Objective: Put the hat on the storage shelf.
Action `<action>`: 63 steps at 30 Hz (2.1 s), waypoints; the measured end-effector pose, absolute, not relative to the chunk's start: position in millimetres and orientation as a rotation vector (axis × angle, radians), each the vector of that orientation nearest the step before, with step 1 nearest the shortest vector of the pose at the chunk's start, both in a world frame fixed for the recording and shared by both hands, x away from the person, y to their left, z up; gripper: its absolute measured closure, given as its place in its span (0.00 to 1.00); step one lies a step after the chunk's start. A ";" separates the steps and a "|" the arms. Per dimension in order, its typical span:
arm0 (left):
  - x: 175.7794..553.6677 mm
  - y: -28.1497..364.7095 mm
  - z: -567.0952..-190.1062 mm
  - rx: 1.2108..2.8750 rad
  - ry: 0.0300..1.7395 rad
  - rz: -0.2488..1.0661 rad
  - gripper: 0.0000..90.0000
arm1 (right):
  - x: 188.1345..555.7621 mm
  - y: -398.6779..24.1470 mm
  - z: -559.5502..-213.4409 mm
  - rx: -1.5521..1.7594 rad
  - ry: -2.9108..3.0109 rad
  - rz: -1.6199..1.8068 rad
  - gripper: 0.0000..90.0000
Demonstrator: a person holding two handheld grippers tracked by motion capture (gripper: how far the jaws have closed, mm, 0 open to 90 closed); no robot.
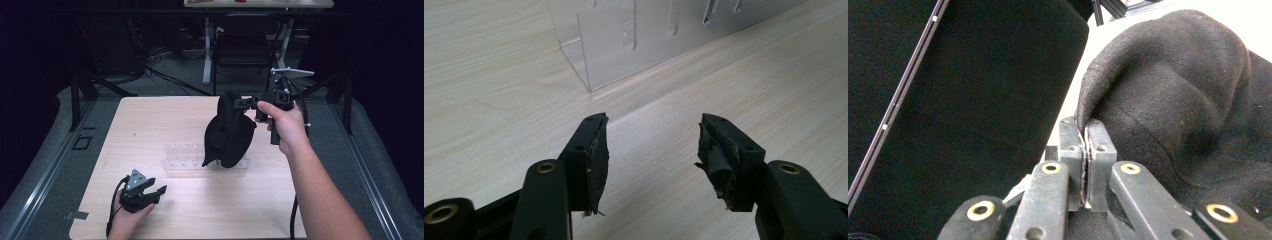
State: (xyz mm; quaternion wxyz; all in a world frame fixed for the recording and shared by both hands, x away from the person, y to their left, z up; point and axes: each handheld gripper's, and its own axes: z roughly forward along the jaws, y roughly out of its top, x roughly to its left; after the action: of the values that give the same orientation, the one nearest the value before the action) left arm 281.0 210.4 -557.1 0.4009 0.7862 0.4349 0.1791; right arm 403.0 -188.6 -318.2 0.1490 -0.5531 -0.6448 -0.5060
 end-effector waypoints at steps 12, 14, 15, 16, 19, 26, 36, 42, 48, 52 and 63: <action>279.8 205.1 -540.6 1.948 1.058 0.444 0.53 | 404.9 -173.2 -326.1 -1.535 -1.820 -1.468 0.98; 278.0 199.3 -533.1 1.936 1.030 0.447 0.53 | 404.9 -172.7 -326.8 -1.534 -1.816 -1.473 0.98; 278.0 199.3 -533.1 1.936 1.030 0.447 0.53 | 404.9 -172.7 -326.8 -1.534 -1.816 -1.473 0.98; 277.6 196.7 -529.7 1.941 1.014 0.448 0.53 | 404.6 -172.9 -327.0 -1.544 -1.809 -1.476 0.98; 278.0 190.7 -523.9 1.950 0.979 0.432 0.53 | 404.6 -173.1 -327.3 -1.544 -1.807 -1.474 0.98; 287.4 173.1 -512.3 1.934 0.921 0.420 0.55 | 405.0 -171.0 -328.9 -1.540 -1.791 -1.483 0.97; 294.0 146.8 -493.5 1.954 0.860 0.437 0.57 | 404.3 -167.8 -329.9 -1.528 -1.784 -1.486 0.97; 295.1 130.9 -485.8 1.984 0.822 0.449 0.64 | 404.8 -167.8 -330.4 -1.526 -1.781 -1.493 0.97; 296.2 120.6 -477.8 1.975 0.797 0.450 0.67 | 404.6 -166.7 -330.3 -1.528 -1.779 -1.494 0.97; 297.1 112.6 -473.0 1.979 0.772 0.449 0.68 | 404.6 -166.2 -330.5 -1.527 -1.778 -1.497 0.97; 298.2 103.2 -472.1 1.984 0.754 0.456 0.71 | 404.0 -166.5 -330.6 -1.527 -1.775 -1.507 0.96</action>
State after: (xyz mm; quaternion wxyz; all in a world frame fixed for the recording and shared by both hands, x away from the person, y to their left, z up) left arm 298.2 103.2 -472.1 0.4666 0.8084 0.3071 0.1857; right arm 404.0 -166.5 -330.6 0.1774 -0.5398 -0.6273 -0.5326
